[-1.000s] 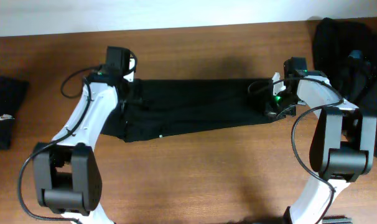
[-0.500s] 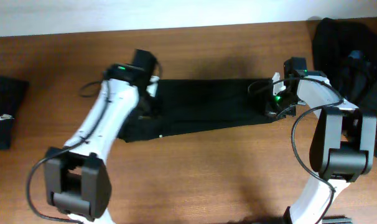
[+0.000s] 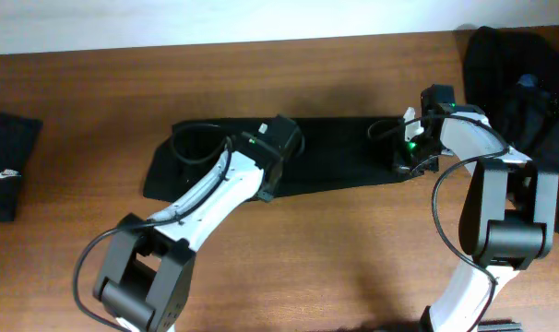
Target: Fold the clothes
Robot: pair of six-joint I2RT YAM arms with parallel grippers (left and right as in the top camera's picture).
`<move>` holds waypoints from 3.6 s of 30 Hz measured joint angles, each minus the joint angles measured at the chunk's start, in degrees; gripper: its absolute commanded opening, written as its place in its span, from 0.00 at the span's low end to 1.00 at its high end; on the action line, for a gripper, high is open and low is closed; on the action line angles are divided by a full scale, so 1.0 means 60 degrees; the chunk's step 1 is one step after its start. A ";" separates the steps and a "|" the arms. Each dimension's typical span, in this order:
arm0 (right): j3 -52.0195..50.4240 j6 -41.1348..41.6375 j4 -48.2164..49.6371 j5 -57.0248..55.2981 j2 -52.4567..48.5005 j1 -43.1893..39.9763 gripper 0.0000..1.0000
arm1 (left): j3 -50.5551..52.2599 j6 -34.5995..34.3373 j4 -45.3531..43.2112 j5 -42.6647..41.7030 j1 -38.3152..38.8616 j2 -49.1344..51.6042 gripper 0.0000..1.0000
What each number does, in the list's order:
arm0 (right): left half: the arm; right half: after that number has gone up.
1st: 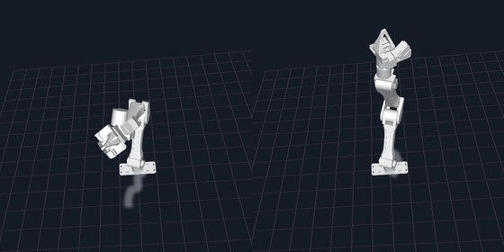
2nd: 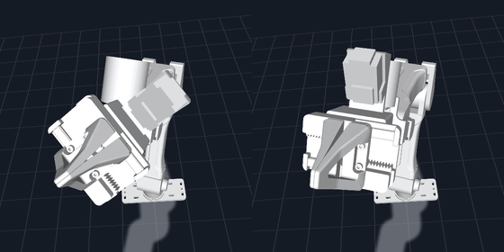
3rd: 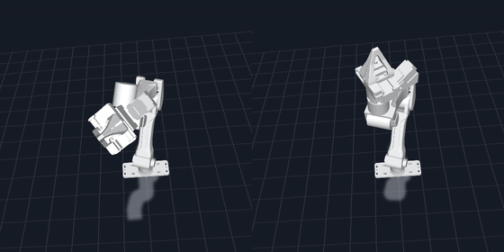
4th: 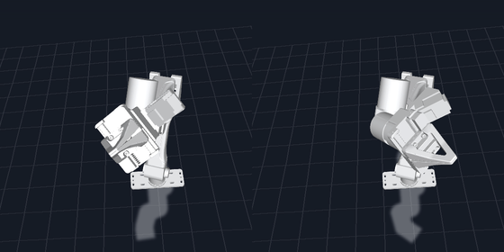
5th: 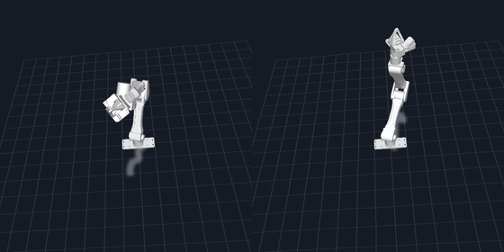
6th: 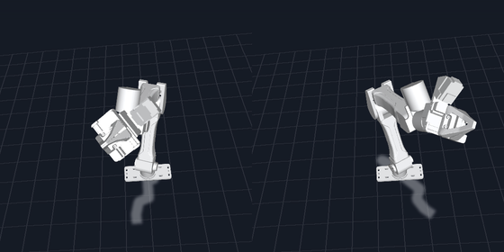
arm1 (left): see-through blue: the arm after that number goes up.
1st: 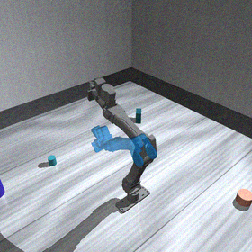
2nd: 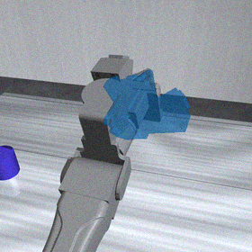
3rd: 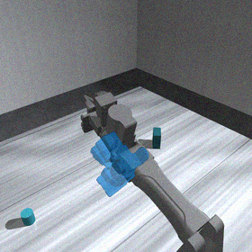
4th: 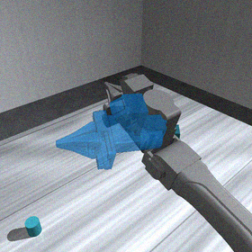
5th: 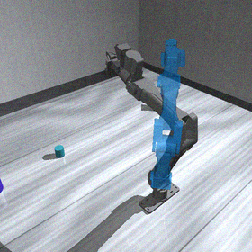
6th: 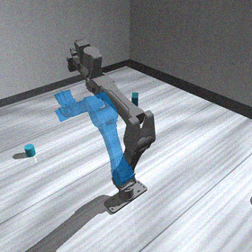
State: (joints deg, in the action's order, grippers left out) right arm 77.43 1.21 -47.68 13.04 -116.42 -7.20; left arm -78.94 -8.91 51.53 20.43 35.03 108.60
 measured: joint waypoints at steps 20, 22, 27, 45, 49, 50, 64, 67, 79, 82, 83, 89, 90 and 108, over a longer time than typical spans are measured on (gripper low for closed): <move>0.0000 0.0004 -0.0004 0.0011 0.0000 0.0000 0.13 | 0.1151 0.2065 -0.2448 0.1209 -0.0011 0.0182 0.54; 0.0000 0.0004 0.0000 0.0011 0.0000 0.0000 0.12 | 0.1151 0.2106 -0.2444 0.1381 -0.0011 0.0317 0.55; 0.0000 0.0004 -0.0004 0.0011 0.0000 0.0000 0.13 | 0.1151 0.2135 -0.2364 0.1494 -0.0011 0.0754 0.54; 0.0000 0.0007 0.0000 0.0018 0.0000 0.0000 0.13 | 0.1177 0.2142 -0.1942 0.1931 0.0495 0.0852 0.53; 0.0000 0.0004 0.0000 0.0015 0.0000 0.0000 0.13 | 0.1180 0.2146 -0.1705 0.1942 0.0816 0.0852 0.53; 0.0000 0.0000 0.0000 0.0015 0.0000 0.0000 0.13 | 0.1180 0.2160 -0.1679 0.1942 0.0871 0.0852 0.53; 0.0000 0.0000 -0.0004 0.0018 0.0000 0.0000 0.13 | 0.1184 0.2186 -0.1687 0.2397 0.0911 0.0852 0.47; 0.0000 0.0004 -0.0007 0.0018 0.0000 0.0000 0.13 | 0.1188 0.2208 -0.1792 0.2514 0.0889 0.0852 0.47; 0.0000 0.0004 -0.0007 0.0025 0.0000 0.0000 0.14 | 0.1188 0.2208 -0.1807 0.2408 0.0208 0.0852 0.47; 0.0000 0.0007 -0.0007 0.0025 0.0000 0.0000 0.14 | 0.1188 0.2208 -0.1803 0.2339 0.0211 0.0852 0.47; 0.0000 0.0000 -0.0007 0.0029 0.0000 0.0000 0.14 | 0.1188 0.2208 -0.1803 0.2306 0.0211 0.0852 0.47; 0.0000 0.0004 -0.0007 0.0044 0.0000 0.0000 0.14 | 0.1188 0.2208 -0.1712 0.2073 0.0211 0.0852 0.47; 0.0000 0.0004 -0.0007 0.0044 0.0000 0.0000 0.14 | 0.1188 0.2208 -0.1676 0.2062 0.0211 0.0852 0.47; 0.0000 0.0000 -0.0011 0.0047 0.0000 0.0000 0.14 | 0.1195 0.2215 -0.1632 0.1344 0.0204 0.0794 0.57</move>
State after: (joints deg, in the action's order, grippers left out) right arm 77.43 1.21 -47.75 13.32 -116.42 -7.20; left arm -71.77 4.38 41.74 28.49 36.25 113.36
